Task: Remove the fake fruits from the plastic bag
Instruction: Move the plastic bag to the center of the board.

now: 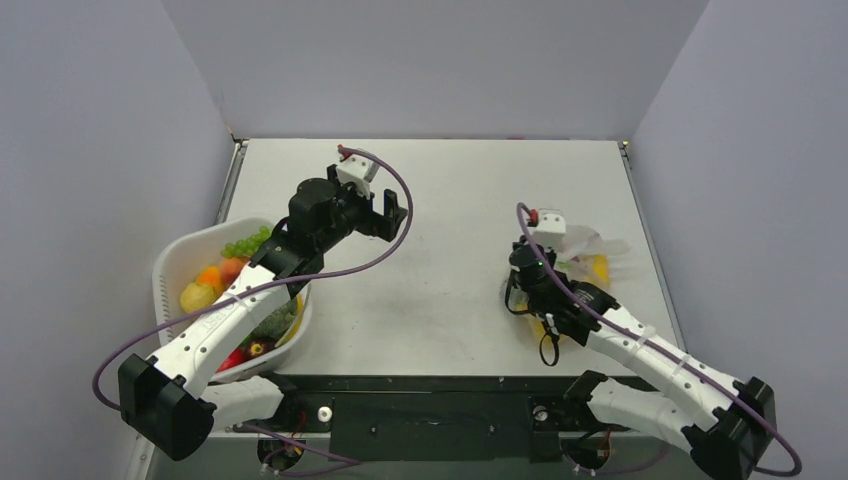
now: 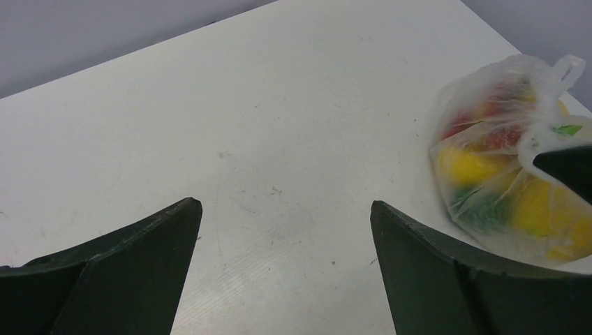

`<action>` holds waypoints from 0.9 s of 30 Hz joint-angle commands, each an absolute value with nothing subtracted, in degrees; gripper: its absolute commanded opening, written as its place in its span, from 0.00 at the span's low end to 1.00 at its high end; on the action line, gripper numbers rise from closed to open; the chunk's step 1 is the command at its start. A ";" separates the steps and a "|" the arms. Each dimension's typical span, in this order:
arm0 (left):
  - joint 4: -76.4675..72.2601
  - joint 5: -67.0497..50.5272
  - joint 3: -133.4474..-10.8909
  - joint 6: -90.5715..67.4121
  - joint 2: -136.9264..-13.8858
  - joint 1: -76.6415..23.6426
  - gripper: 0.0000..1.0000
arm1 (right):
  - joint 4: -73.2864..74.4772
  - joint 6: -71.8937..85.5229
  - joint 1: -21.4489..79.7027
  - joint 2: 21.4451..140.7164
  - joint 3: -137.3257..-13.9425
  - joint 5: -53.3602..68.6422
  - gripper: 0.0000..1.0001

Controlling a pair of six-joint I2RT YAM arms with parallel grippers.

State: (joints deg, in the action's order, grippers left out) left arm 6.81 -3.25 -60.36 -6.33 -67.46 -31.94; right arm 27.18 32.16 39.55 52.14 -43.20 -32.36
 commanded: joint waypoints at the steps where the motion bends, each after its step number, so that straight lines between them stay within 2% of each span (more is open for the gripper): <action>1: 4.60 -0.93 -60.87 -4.83 -66.26 -32.24 0.90 | 17.55 31.18 47.72 57.93 -45.61 -28.55 0.00; 7: 3.50 3.56 -59.64 -4.13 -64.47 -32.18 0.90 | 3.22 33.02 57.89 61.38 -41.31 -19.81 0.00; 16: 4.72 -1.85 -61.19 -4.63 -67.79 -32.33 0.87 | 0.48 30.21 71.23 70.59 -42.42 -14.69 0.00; 21: 5.58 -7.25 -62.10 -4.43 -70.25 -33.21 0.87 | 0.56 31.65 75.36 70.05 -39.39 -15.36 0.00; 24: 7.12 -9.73 -63.26 -3.37 -72.69 -34.35 0.87 | 2.21 33.86 75.55 66.57 -37.09 -16.58 0.06; 27: 8.79 -11.30 -64.28 -2.10 -73.78 -36.13 0.87 | 4.64 35.82 75.51 60.38 -33.88 -21.47 0.20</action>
State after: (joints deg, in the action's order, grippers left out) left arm 7.97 -6.79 -60.42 -4.49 -72.62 -34.15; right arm 3.55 32.53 75.48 67.72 -36.67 -16.05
